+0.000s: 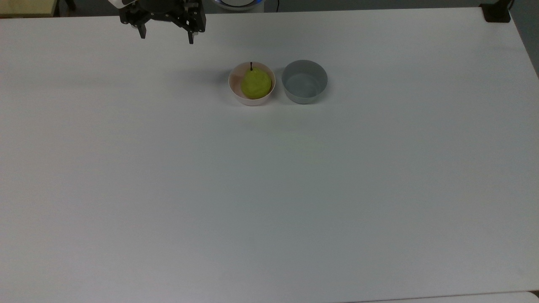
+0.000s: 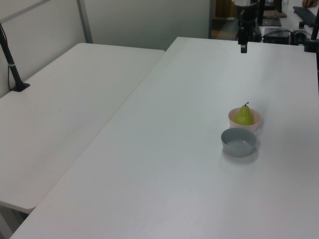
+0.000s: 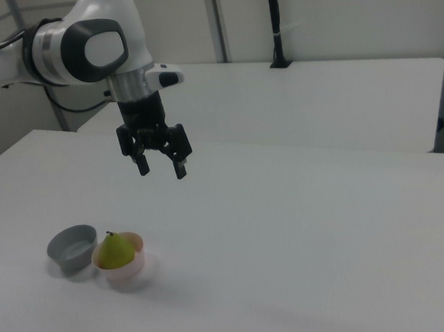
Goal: Pick up a pear from the bowl
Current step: 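Move the open gripper over the pink bowl holding the green pear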
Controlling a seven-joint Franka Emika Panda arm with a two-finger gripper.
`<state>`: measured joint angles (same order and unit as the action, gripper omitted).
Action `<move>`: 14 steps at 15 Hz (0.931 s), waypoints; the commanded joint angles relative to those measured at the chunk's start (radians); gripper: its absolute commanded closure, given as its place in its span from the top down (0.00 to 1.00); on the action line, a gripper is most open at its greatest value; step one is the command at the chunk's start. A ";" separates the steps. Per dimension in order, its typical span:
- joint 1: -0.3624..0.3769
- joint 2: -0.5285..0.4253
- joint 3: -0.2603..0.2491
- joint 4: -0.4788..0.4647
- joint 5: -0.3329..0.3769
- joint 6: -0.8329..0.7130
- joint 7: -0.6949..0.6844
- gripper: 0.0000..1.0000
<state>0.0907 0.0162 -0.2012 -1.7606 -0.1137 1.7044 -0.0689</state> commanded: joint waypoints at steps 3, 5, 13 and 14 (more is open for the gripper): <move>-0.008 0.011 0.005 0.032 -0.012 -0.006 0.018 1.00; -0.006 0.018 0.003 0.033 -0.012 -0.005 0.018 1.00; 0.099 0.019 -0.064 0.036 -0.004 -0.003 0.009 1.00; 0.156 0.016 -0.101 0.036 0.000 -0.005 0.011 1.00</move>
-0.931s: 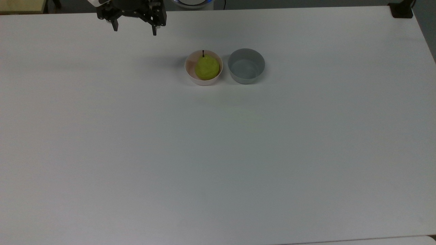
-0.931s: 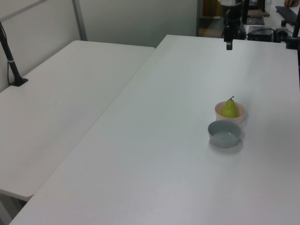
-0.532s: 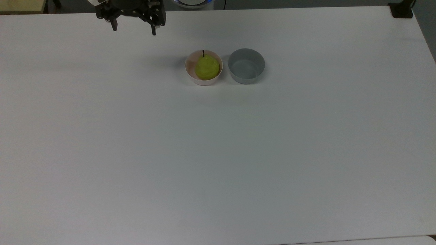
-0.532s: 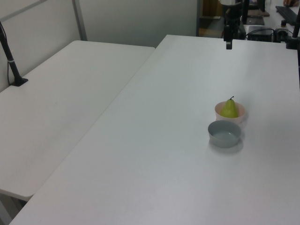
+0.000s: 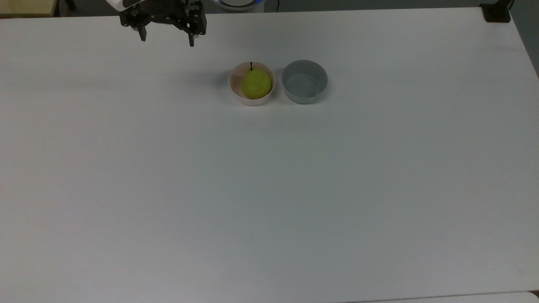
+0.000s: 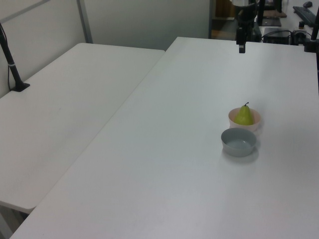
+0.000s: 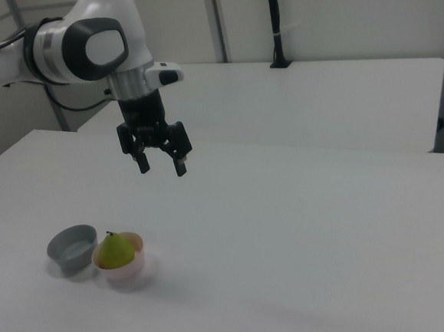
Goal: Pick up a pear from the bowl
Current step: 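Move the open gripper over the pink bowl holding the green pear, then lower the gripper, close it on the green pear, and lift it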
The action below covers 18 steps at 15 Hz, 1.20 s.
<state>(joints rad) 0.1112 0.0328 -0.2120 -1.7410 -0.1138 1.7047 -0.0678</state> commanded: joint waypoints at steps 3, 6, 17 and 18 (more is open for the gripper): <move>0.275 -0.002 -0.135 0.015 0.002 -0.020 0.016 1.00; 0.375 -0.005 -0.165 0.014 0.005 -0.066 0.011 1.00; 0.381 0.019 -0.099 -0.130 0.046 -0.048 -0.110 1.00; 0.380 0.041 -0.099 -0.137 0.045 -0.036 -0.125 1.00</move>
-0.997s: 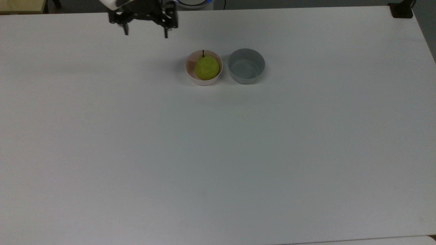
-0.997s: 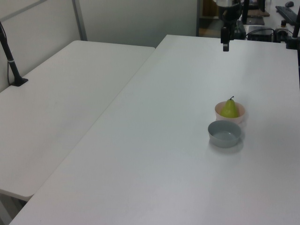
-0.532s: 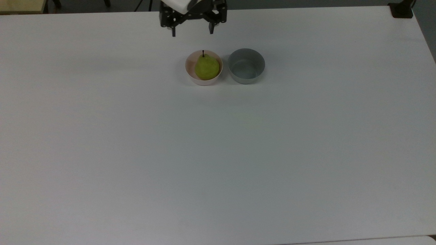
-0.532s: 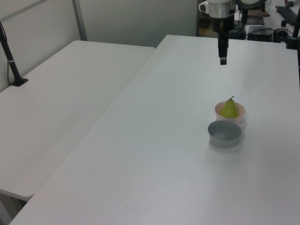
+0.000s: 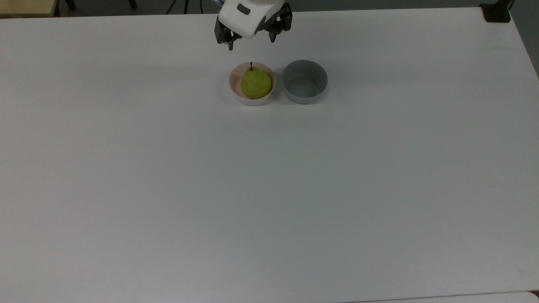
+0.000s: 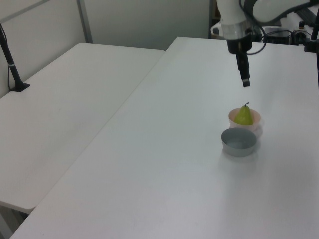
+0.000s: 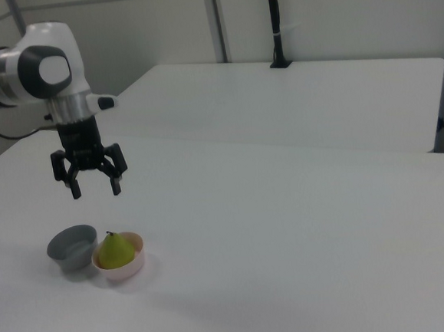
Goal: Pick up a pear from the bowl
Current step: 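Lower the gripper, close it on the green pear, and lift it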
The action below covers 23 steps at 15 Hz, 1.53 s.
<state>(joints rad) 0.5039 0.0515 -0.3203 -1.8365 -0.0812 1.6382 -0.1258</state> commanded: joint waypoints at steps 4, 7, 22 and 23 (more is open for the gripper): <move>-0.018 0.102 0.009 -0.069 0.005 0.073 -0.115 0.94; -0.007 0.165 0.010 -0.087 0.001 0.120 -0.115 0.91; 0.001 0.228 0.038 -0.096 0.000 0.181 -0.107 0.59; 0.001 0.220 0.038 -0.093 0.000 0.173 -0.110 0.58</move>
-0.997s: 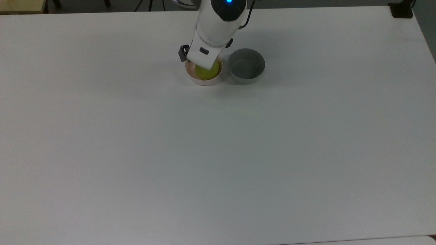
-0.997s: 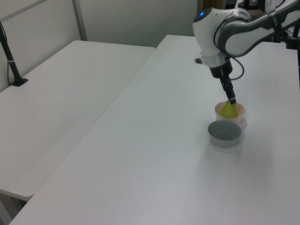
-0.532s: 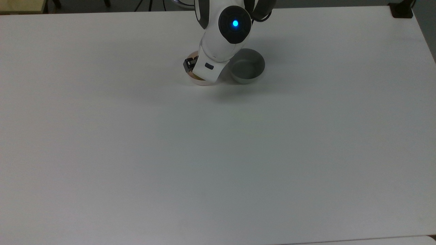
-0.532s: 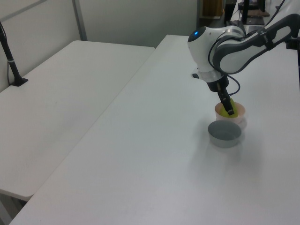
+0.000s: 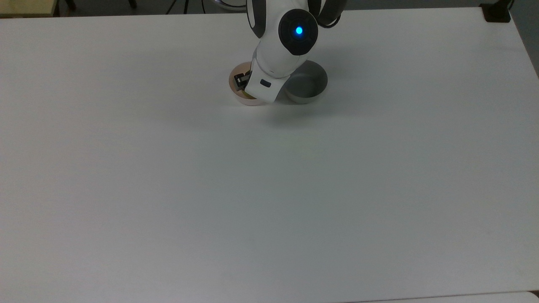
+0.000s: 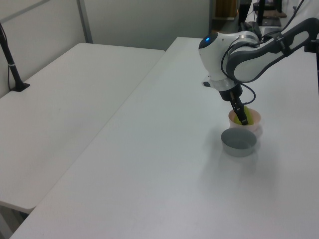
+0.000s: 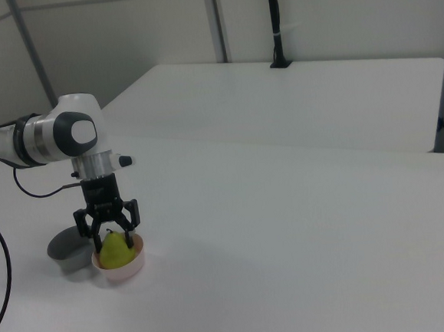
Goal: Pick up a pear from the bowl
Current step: 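Lower the gripper, close it on the green pear, and lift it, then carry the pear away from the bowls and lower it to the table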
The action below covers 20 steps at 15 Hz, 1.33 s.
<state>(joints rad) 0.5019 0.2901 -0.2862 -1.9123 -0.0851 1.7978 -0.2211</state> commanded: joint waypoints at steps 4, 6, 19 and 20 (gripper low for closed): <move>-0.016 -0.117 0.006 0.012 0.008 -0.072 -0.041 0.58; -0.035 -0.156 0.006 0.050 0.016 -0.141 -0.075 0.59; -0.405 -0.171 0.093 0.177 0.011 -0.081 -0.092 0.59; -0.430 -0.161 0.096 0.177 0.011 -0.068 -0.092 0.59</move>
<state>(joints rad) 0.1416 0.1052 -0.2168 -1.7512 -0.0825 1.6897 -0.2988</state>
